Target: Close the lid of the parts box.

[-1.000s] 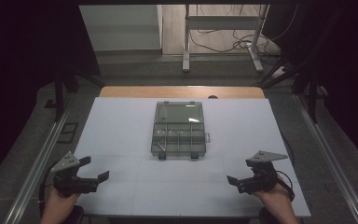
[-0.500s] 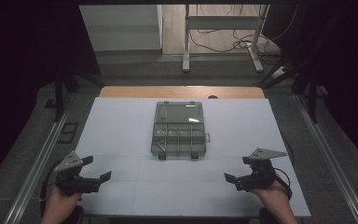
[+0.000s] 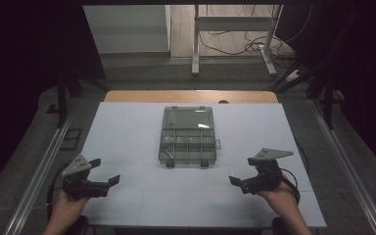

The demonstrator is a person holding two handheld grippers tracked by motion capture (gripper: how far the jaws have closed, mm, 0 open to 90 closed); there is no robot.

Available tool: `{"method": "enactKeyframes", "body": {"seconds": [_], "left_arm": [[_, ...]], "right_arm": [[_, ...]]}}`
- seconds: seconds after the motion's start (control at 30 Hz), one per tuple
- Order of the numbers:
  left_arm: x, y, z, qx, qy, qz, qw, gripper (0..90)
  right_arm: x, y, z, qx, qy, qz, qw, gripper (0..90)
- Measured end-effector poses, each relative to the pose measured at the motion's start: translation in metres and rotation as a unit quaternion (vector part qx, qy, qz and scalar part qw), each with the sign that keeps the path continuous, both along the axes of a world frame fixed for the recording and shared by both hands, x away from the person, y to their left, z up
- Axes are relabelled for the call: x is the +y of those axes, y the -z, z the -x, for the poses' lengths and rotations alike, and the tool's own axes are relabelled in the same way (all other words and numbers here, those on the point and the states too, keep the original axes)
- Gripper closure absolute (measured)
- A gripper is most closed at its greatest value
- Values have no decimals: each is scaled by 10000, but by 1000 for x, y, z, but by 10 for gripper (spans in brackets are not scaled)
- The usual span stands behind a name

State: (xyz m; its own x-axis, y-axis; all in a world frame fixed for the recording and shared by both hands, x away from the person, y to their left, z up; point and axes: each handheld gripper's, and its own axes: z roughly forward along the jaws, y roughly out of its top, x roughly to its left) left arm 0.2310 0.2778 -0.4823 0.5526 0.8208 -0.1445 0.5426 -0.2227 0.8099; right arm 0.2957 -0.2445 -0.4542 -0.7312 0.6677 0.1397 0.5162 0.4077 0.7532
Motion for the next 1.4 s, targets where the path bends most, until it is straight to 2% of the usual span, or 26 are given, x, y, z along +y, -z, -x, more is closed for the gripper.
{"method": "enactKeyframes", "body": {"seconds": [0.1, 0.23, 0.43, 0.57, 0.83, 0.9, 1.03, 1.4], "left_arm": [[0, -2, -2, 67, 5, 58, 10000, 59], [-3, -4, -5, 83, 22, 29, 10000, 70], [-11, -4, -11, 83, 80, -156, 9998, 75], [-13, -3, -16, -39, 73, -306, 9995, 61], [-11, 1, -29, 137, 432, -7, 9990, 63], [-12, 0, -32, 99, 479, 37, 9988, 55], [-15, -3, -39, 107, 512, -44, 9986, 49], [-25, -5, -59, 44, 579, -91, 9983, 15]], "right_arm": [[2, 0, -2, 17, -21, 65, 10000, 0], [6, -1, -6, 15, -60, 79, 9999, 0], [12, -4, -11, -26, -87, 134, 9999, 0], [16, -7, -14, -59, -110, 131, 9998, 0], [21, -10, -22, 10, -121, 165, 9998, 0], [23, -11, -24, 24, -135, 149, 9998, 0], [26, -12, -27, 44, -178, 158, 9997, 0], [35, -12, -38, 87, -272, 178, 9994, 1]]}}
